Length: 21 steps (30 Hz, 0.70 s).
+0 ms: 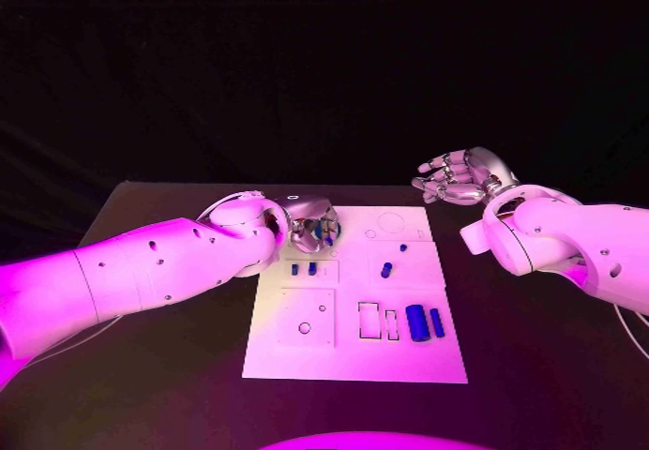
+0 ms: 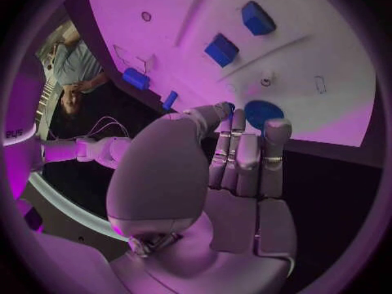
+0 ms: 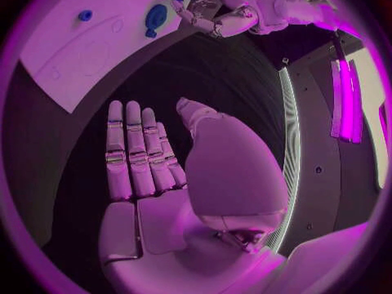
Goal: Assemble the parts on the task board
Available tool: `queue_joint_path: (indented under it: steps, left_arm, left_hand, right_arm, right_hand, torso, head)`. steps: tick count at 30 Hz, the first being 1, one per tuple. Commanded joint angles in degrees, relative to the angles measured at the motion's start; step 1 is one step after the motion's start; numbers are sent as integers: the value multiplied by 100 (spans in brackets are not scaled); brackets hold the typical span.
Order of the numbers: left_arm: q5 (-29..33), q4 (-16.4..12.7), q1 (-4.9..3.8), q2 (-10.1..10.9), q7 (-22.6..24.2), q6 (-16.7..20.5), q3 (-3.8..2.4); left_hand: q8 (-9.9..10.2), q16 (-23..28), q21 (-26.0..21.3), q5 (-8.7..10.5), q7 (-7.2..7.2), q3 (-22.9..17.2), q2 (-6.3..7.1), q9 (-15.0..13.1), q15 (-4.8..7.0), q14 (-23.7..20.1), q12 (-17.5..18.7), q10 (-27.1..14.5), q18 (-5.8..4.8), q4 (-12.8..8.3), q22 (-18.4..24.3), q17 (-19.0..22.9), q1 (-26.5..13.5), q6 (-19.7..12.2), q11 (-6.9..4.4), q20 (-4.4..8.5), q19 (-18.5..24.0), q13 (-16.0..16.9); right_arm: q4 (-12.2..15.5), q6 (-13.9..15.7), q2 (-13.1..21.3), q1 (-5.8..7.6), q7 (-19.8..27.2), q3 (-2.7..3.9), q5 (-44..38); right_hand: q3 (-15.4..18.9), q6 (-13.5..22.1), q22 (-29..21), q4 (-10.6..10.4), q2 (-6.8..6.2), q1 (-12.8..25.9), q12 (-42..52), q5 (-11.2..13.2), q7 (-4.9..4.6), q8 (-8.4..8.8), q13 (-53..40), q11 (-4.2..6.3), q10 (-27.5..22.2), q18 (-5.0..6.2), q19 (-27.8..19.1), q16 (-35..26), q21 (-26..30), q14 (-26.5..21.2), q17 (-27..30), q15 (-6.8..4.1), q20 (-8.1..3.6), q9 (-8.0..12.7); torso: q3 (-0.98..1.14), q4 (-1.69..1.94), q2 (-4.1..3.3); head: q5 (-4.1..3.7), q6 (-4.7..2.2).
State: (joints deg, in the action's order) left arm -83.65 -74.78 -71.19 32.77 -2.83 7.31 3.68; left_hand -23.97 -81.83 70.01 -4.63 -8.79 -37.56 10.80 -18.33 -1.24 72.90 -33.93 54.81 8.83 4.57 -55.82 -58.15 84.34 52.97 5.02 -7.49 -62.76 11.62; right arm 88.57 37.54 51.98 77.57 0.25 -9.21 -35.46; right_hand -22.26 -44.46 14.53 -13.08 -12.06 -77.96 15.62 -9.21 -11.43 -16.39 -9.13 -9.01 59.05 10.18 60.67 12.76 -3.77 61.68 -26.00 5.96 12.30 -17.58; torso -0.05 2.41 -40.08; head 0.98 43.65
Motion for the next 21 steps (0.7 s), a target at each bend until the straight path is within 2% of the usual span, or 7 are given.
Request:
queue_joint_path:
  steps: [1,5,10,21]
  left_arm:
    - [295,-174,-9,133,-34,56,-53]
    - [339,-266,-15,281,-89,-41,-90]
    - [371,-253,-14,355,-119,-189,-100]
    - [297,-73,8,350,-153,-314,-31]
  left_hand:
    - [29,-30,17,7,16,9,10,-11,-7,51,51,50,-85,-27,-4,12,-84,45,-5,-2,-28,-11]
    - [35,-30,17,9,16,11,15,-12,-8,51,61,57,-85,-26,-5,16,-96,49,-5,-3,-27,-13]
    - [48,-26,6,14,16,18,27,-15,-10,42,85,70,-81,-21,10,37,-122,58,-4,-5,-12,-17]
    - [55,-22,-6,15,17,18,30,-16,-11,32,95,73,-76,-22,30,55,-128,59,-3,-6,6,-19]
  right_arm:
    - [-4,-39,1,-1,74,1,-15]
    - [-10,-44,6,-2,71,1,-15]
    - [-21,-57,4,-8,67,1,-16]
    - [-34,-73,-9,-23,61,1,-15]
  right_hand:
    - [-8,20,-15,40,-1,68,-34,-25,-166,23,12,-21,-10,31,-11,-37,21,-9,14,34,22,6]
    - [-7,21,-30,46,-1,71,-35,-25,-168,22,21,-23,-16,31,-18,-48,21,-14,20,37,26,8]
    - [-7,22,-40,50,0,72,-36,-26,-168,22,27,-24,-20,31,-23,-56,22,-17,24,39,28,9]
    - [-7,23,-55,54,2,76,-38,-26,-169,22,36,-26,-26,31,-30,-66,22,-22,29,42,31,11]
  torso:
    - [1,0,3]
    - [2,5,5]
    - [-3,-1,-7]
    - [-5,-12,-16]
  head:
    - [8,-8]
    - [9,-10]
    - [15,-15]
    - [33,2]
